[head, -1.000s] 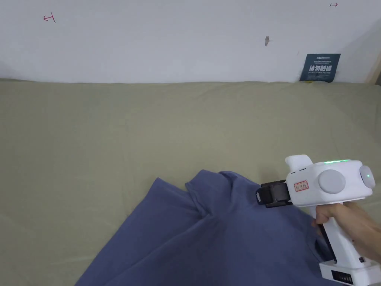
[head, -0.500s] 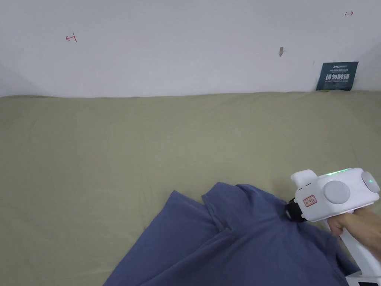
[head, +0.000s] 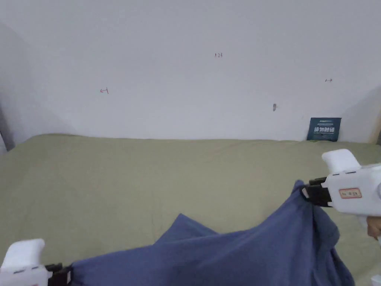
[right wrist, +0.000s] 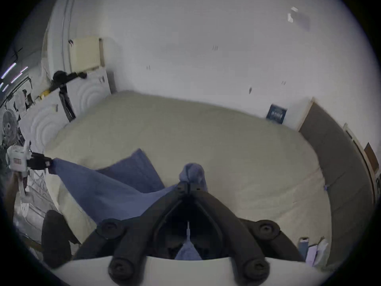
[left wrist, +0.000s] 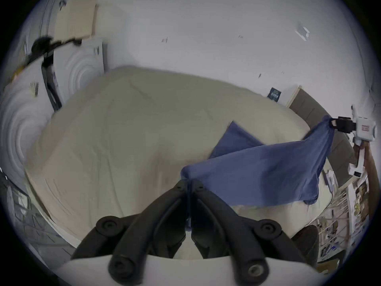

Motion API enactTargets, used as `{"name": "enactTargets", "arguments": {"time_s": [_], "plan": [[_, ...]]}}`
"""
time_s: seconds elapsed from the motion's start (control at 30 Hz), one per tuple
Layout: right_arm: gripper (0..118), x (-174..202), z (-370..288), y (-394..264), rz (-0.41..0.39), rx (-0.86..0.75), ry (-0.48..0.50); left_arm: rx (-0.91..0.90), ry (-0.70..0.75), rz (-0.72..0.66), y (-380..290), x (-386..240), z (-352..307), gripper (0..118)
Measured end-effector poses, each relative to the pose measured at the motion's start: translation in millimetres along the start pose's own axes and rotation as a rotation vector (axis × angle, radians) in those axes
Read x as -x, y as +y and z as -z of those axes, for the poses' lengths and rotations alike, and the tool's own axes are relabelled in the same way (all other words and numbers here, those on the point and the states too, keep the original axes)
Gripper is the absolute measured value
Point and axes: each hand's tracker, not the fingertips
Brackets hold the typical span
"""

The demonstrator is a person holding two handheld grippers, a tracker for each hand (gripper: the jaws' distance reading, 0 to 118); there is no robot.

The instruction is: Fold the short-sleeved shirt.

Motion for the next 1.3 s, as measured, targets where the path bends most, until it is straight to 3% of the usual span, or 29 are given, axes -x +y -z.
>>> {"name": "enactTargets", "arguments": {"time_s": [0.23,0.5,1.17,1.3], "plan": [[1,0.6,-128.8,41.7,-0.005,-0.221,-0.099,-0.196,0.035,0.105,99.0,-40.7,-70.3,1],[1,-7.1,-184.5,84.5,0.062,-0.34,-0.202,-0.28,0.055,0.096,198.0,-60.0,-114.9,1],[1,-49.8,-75.2,220.4,0.147,-0.384,-0.247,-0.363,0.184,0.052,329.8,-68.9,-82.5,1],[1,-55.3,-45.5,256.3,0.089,-0.348,-0.316,-0.379,0.218,0.07,366.2,-76.2,-62.8,1]]}}
